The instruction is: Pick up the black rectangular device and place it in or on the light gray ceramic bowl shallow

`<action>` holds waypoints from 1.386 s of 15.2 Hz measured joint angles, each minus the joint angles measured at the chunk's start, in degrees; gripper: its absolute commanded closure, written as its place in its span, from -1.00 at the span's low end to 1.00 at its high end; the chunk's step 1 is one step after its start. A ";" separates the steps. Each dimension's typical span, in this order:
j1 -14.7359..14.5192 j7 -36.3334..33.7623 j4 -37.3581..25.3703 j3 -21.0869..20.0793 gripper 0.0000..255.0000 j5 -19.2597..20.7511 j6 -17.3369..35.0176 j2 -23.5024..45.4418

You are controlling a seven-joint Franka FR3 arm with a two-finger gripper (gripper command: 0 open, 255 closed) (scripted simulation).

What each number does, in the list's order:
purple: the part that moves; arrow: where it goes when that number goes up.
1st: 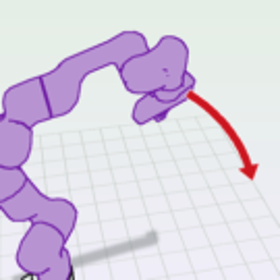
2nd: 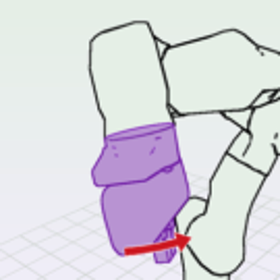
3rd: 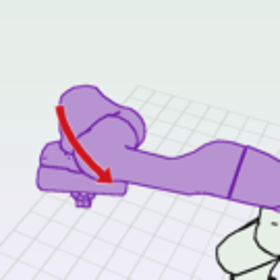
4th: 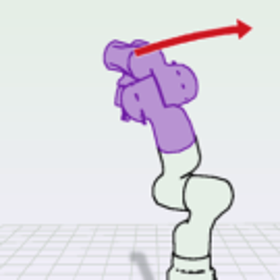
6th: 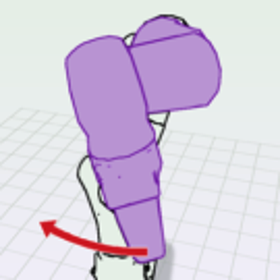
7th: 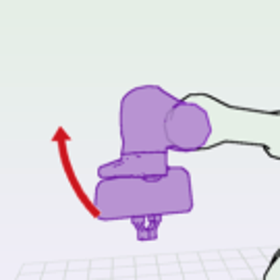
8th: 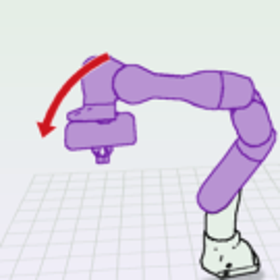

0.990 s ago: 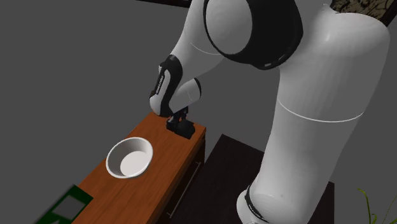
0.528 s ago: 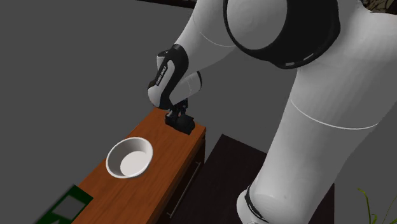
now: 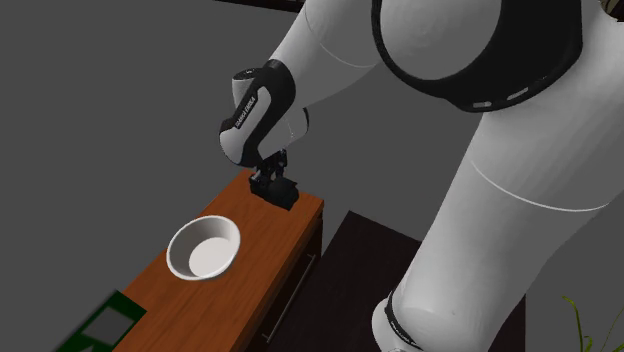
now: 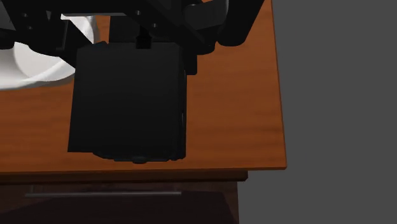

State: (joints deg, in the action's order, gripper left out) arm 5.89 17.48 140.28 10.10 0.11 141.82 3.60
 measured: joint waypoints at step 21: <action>-13.51 -23.12 -19.92 -9.92 1.00 -0.43 -5.26 14.75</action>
State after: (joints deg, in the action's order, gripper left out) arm -7.61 -5.64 120.36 0.17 -0.31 136.56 18.35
